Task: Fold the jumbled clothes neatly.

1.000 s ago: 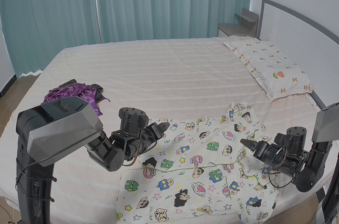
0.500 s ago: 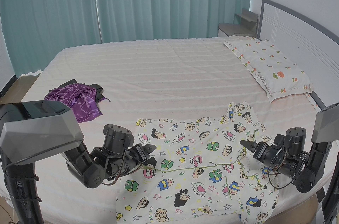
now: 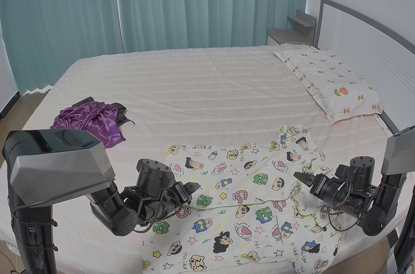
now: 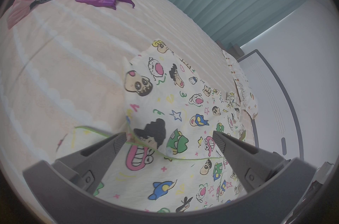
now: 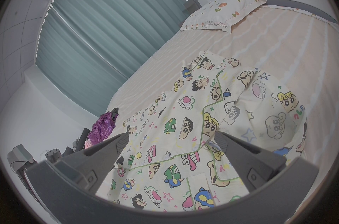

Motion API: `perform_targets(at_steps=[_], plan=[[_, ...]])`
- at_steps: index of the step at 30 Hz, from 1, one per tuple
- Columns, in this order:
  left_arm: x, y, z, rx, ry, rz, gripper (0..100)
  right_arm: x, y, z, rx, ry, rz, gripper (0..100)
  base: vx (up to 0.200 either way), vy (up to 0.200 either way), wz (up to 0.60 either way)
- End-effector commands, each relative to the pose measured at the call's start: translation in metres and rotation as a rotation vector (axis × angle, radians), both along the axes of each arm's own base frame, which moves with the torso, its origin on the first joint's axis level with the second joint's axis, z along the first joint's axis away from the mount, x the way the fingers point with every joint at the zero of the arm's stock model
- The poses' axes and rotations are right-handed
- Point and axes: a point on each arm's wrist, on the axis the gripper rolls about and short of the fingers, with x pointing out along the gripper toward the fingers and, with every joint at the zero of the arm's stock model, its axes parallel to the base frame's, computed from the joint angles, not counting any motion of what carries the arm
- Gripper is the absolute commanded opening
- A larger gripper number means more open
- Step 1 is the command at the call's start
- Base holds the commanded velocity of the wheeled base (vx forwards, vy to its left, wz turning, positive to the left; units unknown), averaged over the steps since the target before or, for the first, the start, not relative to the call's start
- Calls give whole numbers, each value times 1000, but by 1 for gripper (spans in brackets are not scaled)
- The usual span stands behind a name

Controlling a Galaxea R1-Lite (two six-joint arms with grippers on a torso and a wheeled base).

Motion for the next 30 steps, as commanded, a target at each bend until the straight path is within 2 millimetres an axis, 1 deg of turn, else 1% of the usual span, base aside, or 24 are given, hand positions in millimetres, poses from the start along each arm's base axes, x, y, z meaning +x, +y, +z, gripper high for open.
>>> perform_targets(at_steps=[1,8,12,15,17,24,27,30], plan=[[0,-14,-17,18,18,-34,100,0,0,-1,0,3,0,100,0,0,0],[5,-18,-17,8,3,-35,100,0,0,-1,0,3,0,100,0,0,0],[9,-20,-20,12,-2,-34,100,0,0,-1,0,3,0,100,0,0,0],[4,-22,-21,21,9,-46,100,0,0,-1,1,3,3,100,0,0,0],[-3,-22,-23,32,26,-57,100,0,0,-1,0,4,2,100,0,0,0],[-7,-19,-26,70,26,-28,100,0,0,-1,1,5,2,100,0,0,0],[-5,-17,-26,70,19,-20,100,0,0,-1,1,5,2,100,0,0,0],[2,-18,-25,61,-7,0,100,0,0,-1,1,5,3,100,0,0,0]])
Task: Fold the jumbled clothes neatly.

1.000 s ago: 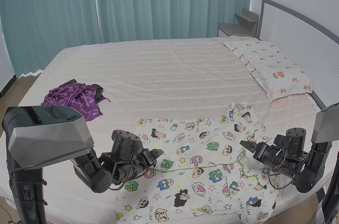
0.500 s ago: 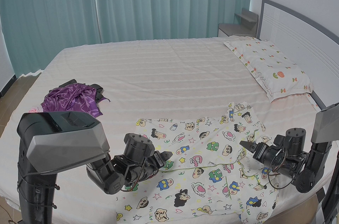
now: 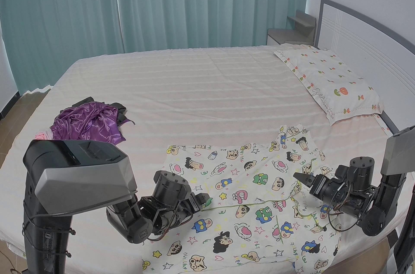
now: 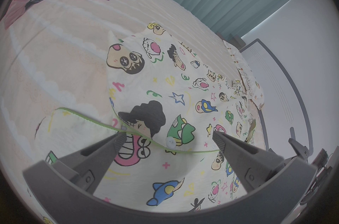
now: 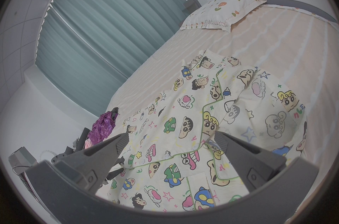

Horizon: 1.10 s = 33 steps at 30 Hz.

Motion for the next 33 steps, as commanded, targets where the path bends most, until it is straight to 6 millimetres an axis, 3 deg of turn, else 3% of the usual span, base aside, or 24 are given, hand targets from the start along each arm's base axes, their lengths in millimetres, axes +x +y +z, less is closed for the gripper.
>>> perform_targets(at_steps=[1,7,17,26,33], plan=[[9,-1,1,-9,-36,27,100,0,0,0,0,0,2,100,0,0,0],[18,-9,-10,-17,-142,86,100,0,0,0,-1,0,-1,100,0,0,0],[14,1,-10,60,-225,147,100,1,0,-2,-3,7,0,100,0,0,0],[33,23,13,116,-395,207,100,0,0,-2,-1,0,0,100,0,0,0],[32,41,28,122,-407,261,100,0,0,-2,-1,0,0,100,0,0,0]])
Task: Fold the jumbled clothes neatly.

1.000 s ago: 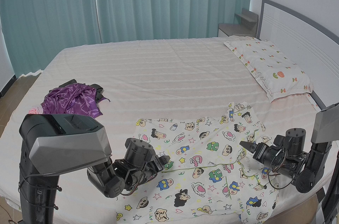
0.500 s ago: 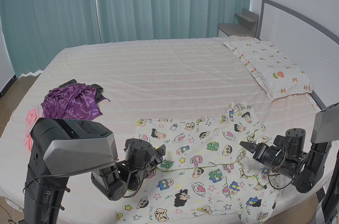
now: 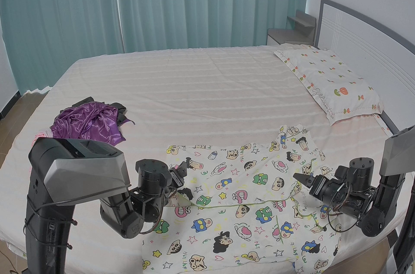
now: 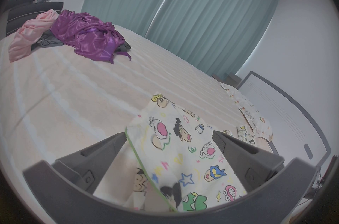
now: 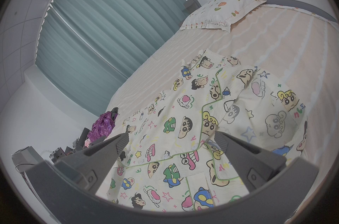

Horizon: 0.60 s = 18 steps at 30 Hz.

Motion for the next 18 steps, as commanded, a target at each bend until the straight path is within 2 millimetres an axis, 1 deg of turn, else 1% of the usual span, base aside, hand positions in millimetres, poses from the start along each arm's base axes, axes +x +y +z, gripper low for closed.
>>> perform_targets(at_steps=[1,6,7,8,10,12,16,18], plan=[[-2,14,15,-11,-18,32,100,0,0,0,0,1,0,100,0,0,0],[-10,24,8,5,31,36,100,0,0,0,0,1,0,100,0,0,0],[-16,25,3,9,62,18,100,0,0,0,0,1,0,100,0,0,0],[-17,26,2,10,67,16,100,0,0,0,0,1,0,100,0,0,0],[-27,30,-5,11,128,-34,100,0,0,0,0,1,0,100,0,0,0],[-32,34,-10,1,164,-70,100,0,0,-1,-1,3,0,100,0,0,0],[-27,50,-12,-46,202,-113,100,0,0,-1,-1,3,2,100,0,0,0],[-22,65,-12,-80,219,-133,100,-1,1,-1,-1,4,7,100,0,0,0]])
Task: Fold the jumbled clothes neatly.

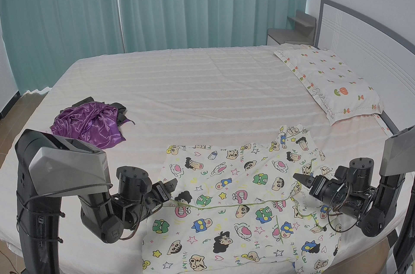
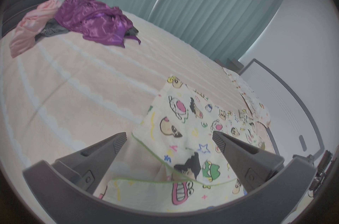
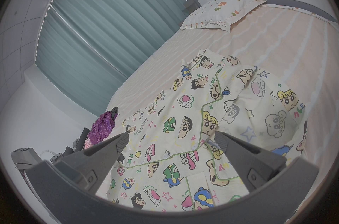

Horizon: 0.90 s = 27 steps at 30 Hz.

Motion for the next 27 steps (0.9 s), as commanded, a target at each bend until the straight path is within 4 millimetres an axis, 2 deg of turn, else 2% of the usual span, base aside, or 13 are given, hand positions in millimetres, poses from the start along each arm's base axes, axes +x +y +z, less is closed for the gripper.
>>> perform_targets(at_steps=[1,2,3,5,8,16,21,27], plan=[[6,29,-3,-41,44,3,100,-1,1,0,0,2,6,100,0,0,0],[6,30,-3,-42,43,1,100,-1,1,0,0,2,6,100,0,0,0],[7,42,-4,-68,61,-30,100,-1,1,-1,-1,5,6,100,0,0,0],[6,53,-4,-78,75,-76,100,-1,1,-1,-1,4,6,100,0,0,0],[5,62,-4,-97,83,-143,100,-1,1,-1,-1,4,6,100,0,0,0],[16,52,-6,-142,61,-240,100,-1,1,-4,-4,14,6,100,0,0,0],[26,37,-16,-130,51,-274,100,-1,1,-4,-4,14,6,100,0,0,0],[28,41,-20,-73,50,-296,100,-1,1,-4,-4,14,6,100,0,0,0]])
